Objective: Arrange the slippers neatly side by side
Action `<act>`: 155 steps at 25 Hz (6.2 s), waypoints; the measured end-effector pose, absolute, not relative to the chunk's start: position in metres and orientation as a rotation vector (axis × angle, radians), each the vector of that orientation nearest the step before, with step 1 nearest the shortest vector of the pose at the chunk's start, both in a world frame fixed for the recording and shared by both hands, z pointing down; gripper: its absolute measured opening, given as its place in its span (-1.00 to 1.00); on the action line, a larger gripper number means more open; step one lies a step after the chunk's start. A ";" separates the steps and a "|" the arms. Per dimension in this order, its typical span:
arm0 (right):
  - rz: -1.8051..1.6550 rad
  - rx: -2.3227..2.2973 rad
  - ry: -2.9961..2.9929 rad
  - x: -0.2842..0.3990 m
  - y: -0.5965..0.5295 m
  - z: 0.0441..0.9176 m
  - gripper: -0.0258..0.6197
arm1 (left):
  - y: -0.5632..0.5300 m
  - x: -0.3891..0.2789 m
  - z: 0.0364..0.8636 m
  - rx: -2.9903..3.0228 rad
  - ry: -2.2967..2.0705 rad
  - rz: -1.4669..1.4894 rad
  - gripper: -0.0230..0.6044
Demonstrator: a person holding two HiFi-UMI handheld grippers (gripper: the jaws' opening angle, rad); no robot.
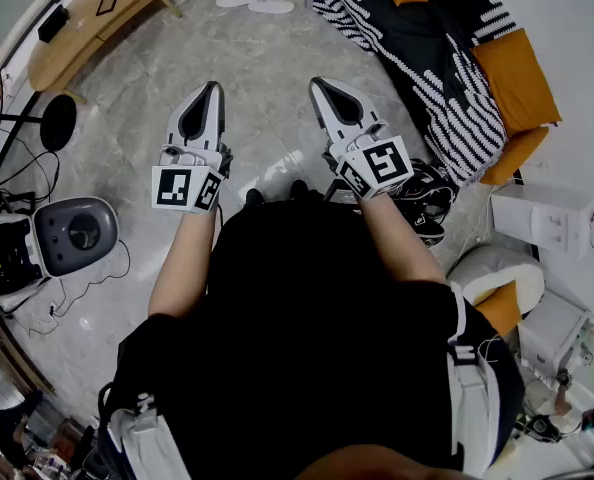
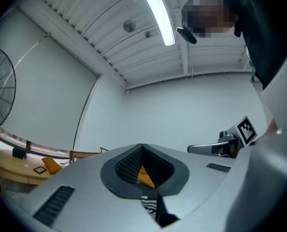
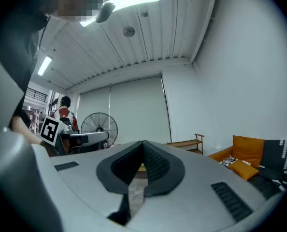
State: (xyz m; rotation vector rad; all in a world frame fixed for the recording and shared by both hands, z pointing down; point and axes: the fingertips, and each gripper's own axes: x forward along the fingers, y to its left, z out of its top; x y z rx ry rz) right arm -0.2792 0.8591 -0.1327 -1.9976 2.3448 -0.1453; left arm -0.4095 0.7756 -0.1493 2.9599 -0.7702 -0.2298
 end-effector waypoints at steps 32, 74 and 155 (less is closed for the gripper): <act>-0.217 -1.903 2.256 -0.157 0.884 -0.106 -0.83 | 0.782 -0.344 -0.119 2.876 -0.711 -0.167 -0.89; -0.250 -1.723 2.525 0.067 0.367 -0.087 -0.83 | 0.282 -0.103 -0.085 2.754 -0.906 -0.183 -0.89; -0.855 -1.423 3.167 0.165 -0.113 0.680 -0.82 | -0.068 -0.053 0.874 1.666 -1.342 0.888 -0.74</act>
